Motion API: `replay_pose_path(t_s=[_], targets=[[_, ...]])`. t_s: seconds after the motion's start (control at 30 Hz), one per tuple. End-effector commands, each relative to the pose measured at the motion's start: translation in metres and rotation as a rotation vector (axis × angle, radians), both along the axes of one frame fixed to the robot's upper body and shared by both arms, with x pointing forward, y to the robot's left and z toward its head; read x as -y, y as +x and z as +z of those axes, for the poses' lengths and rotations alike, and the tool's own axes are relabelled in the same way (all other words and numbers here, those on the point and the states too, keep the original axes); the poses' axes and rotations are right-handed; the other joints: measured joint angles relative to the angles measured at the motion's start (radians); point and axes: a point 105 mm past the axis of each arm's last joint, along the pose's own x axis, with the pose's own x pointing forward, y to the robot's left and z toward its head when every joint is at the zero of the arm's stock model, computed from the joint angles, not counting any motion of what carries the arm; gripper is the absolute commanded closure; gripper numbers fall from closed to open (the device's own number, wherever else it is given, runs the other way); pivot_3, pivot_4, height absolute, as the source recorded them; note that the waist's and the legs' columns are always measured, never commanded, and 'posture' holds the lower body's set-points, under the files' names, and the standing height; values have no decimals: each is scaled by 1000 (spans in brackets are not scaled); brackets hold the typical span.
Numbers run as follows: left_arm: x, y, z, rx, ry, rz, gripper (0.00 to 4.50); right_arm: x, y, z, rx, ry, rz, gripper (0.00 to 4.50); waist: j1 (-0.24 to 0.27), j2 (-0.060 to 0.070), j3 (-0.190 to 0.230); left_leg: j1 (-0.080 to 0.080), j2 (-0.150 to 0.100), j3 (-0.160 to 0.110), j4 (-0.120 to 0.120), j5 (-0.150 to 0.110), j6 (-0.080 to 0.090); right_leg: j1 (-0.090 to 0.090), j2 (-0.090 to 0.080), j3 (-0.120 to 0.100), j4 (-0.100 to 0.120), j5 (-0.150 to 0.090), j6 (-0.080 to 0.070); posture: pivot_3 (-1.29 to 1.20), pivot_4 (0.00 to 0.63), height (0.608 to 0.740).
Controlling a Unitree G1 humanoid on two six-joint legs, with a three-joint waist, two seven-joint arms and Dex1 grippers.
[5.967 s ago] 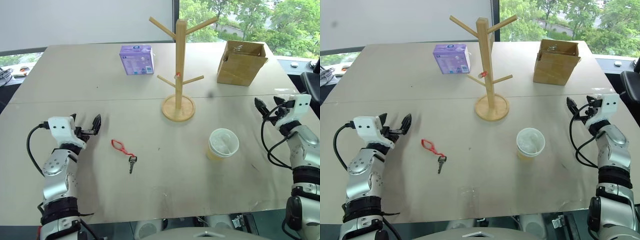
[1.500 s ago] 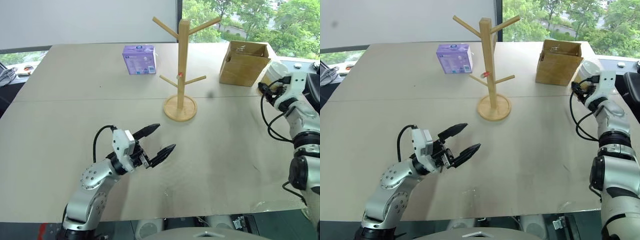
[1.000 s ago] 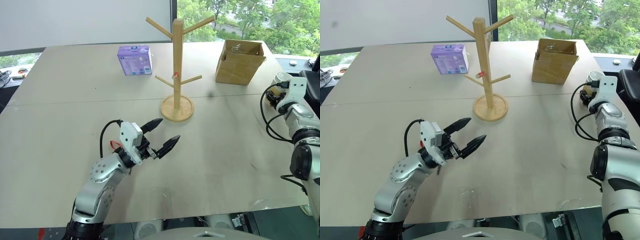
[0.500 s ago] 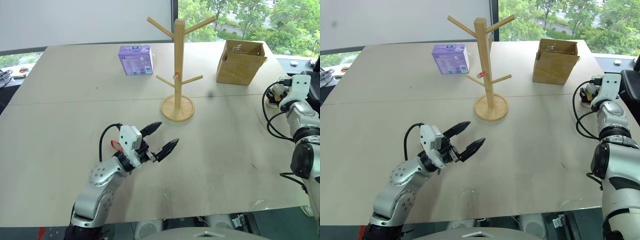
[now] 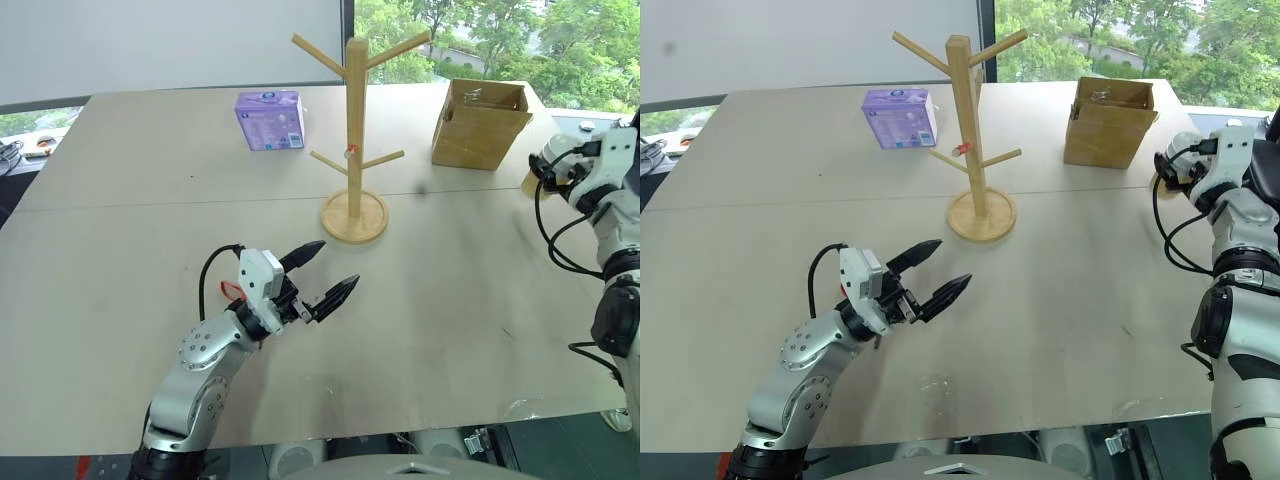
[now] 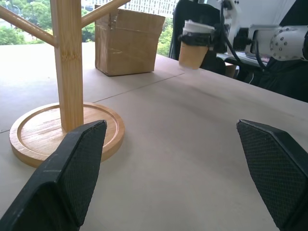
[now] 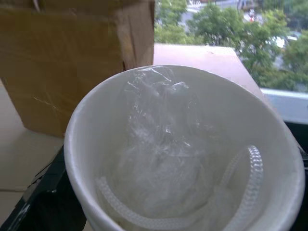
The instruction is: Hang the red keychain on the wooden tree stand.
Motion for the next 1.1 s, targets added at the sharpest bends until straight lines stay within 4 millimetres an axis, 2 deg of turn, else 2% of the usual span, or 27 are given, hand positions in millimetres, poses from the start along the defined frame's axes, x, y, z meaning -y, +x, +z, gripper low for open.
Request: replay_pose_path(t_s=[0.03, 0.13, 0.43, 0.5, 0.7, 0.97, 1.1], targets=[[-2, 2, 6, 34, 3, -6, 0, 7, -9, 42, 144, -55, 2, 31, 2, 0, 0, 0, 0, 0, 0, 0, 0, 0, 0, 0, 0, 0, 0, 0, 150, 740], [-1, 3, 7, 37, -1, -17, 0, 9, -9, 35, 108, -91, -7, 31, 4, 0, 0, 0, 0, 0, 0, 0, 0, 0, 0, 0, 0, 0, 0, 0, 150, 740], [1, 5, 11, 45, 0, -36, 0, 0, -6, -46, -148, -38, -9, 31, -1, 0, 0, 0, 0, 1, 0, 0, 0, 0, 0, 1, 0, 0, 0, 0, 150, 740], [1, 5, 11, 47, 2, -32, 0, 0, -6, -53, -180, -5, -19, 31, 0, 0, 0, 0, 0, 1, 0, 0, 0, 0, 0, 1, 0, 0, 0, 0, 150, 740], [0, 2, 12, 50, 0, -16, 0, 3, -4, -49, -167, 1, -45, 31, 0, 0, 0, 0, 0, 1, 0, 0, 0, 0, 0, 1, 0, 0, 0, 0, 150, 740], [0, -1, 11, 51, -1, -8, 0, 15, -10, -28, -100, -5, -34, 31, 2, 0, 0, 0, 0, 1, 0, 0, 0, 0, 0, 1, 0, 0, 0, 0, 150, 740], [2, -1, 10, 45, -4, -21, 0, 6, -15, -19, -59, -28, 63, 31, 1, 0, 0, 0, 0, 0, 0, 0, 0, 0, 0, 1, 0, 0, 0, 0, 150, 740]])
